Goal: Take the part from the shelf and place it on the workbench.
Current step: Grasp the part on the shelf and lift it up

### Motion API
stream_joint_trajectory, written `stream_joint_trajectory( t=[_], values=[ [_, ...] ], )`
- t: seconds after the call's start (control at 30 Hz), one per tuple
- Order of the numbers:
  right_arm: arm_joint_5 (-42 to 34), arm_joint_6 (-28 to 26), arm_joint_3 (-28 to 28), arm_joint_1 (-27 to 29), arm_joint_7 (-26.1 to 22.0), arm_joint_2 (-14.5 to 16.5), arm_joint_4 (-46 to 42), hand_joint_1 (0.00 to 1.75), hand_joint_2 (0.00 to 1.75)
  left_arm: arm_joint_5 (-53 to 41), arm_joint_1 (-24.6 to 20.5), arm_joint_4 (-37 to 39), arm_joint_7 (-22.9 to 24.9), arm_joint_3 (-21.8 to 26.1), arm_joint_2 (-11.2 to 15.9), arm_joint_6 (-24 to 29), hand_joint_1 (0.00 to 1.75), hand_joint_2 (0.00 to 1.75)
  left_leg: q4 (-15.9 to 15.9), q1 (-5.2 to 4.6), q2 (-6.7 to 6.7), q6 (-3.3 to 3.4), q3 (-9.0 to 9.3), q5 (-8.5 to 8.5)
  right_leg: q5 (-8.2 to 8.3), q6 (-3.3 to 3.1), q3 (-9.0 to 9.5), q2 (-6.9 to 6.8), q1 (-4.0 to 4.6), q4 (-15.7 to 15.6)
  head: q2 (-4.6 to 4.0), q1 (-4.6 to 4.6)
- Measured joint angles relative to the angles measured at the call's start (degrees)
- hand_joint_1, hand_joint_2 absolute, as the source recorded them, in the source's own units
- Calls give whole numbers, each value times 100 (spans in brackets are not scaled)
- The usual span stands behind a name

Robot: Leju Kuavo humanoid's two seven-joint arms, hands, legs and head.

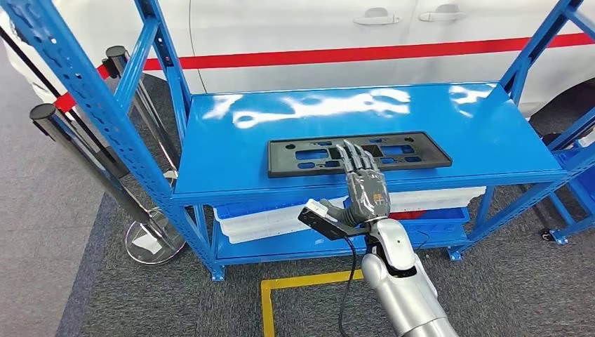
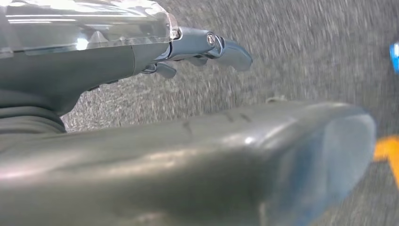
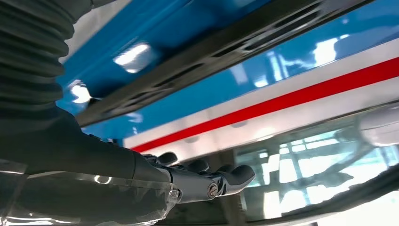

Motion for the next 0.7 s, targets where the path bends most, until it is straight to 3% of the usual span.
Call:
stream_joint_trajectory(
  t=[0.1,0.2,0.23,0.27,0.3,0.37,0.43,0.53,0.6,0.7],
  values=[
    [104,-72,-137,124,6,-4,-86,0,0,-28,7,0,12,-80,39,-19,0,0,261,2,27,-82,-84,-205,77,-3,86,65,-65,-145,0,-2],
    [123,-106,-193,233,2,-8,-105,0,0,-20,6,0,25,-105,85,-37,0,0,1256,45,13,-156,-541,-689,80,-30,122,93,-83,-175,0,-2],
    [123,-111,-210,276,0,-9,-105,0,0,-15,9,0,33,-106,99,-44,0,0,1465,63,15,-178,-647,-731,70,-27,124,101,-83,-164,0,-2],
    [123,-115,-229,314,-2,-10,-105,0,0,-12,12,0,39,-107,111,-52,0,0,1469,78,16,-198,-657,-662,57,-17,124,111,-86,-147,0,-2],
    [123,-118,-243,340,-4,-10,-106,0,0,-9,13,0,43,-107,122,-61,0,0,1245,90,18,-211,-556,-494,40,-1,126,120,-92,-125,0,-2],
    [122,-126,-265,361,-10,-11,-114,0,87,-7,8,0,44,-108,145,-81,0,0,488,95,22,-205,-190,-137,-6,48,125,132,-99,-64,0,-2],
    [121,-146,-281,370,-21,-15,-123,0,175,-6,-2,0,34,-109,161,-102,0,0,59,79,17,-143,19,-21,-39,105,111,137,-89,-14,0,-1],
    [138,-191,-294,399,-45,-25,-140,0,175,-11,1,0,20,-111,173,-119,0,0,-1,69,1,-38,39,-12,-48,191,110,138,-89,-6,0,-1],
    [180,-233,-301,418,-49,-37,-165,0,175,-26,-7,0,13,-118,177,-134,0,0,-51,89,1,31,59,17,-203,259,22,154,-107,201,0,0],
    [238,-283,-308,492,-49,-72,-186,0,175,-61,-19,0,10,-147,179,-163,0,0,-74,95,1,76,57,28,-721,343,-496,171,-139,1261,0,1]
  ],
)
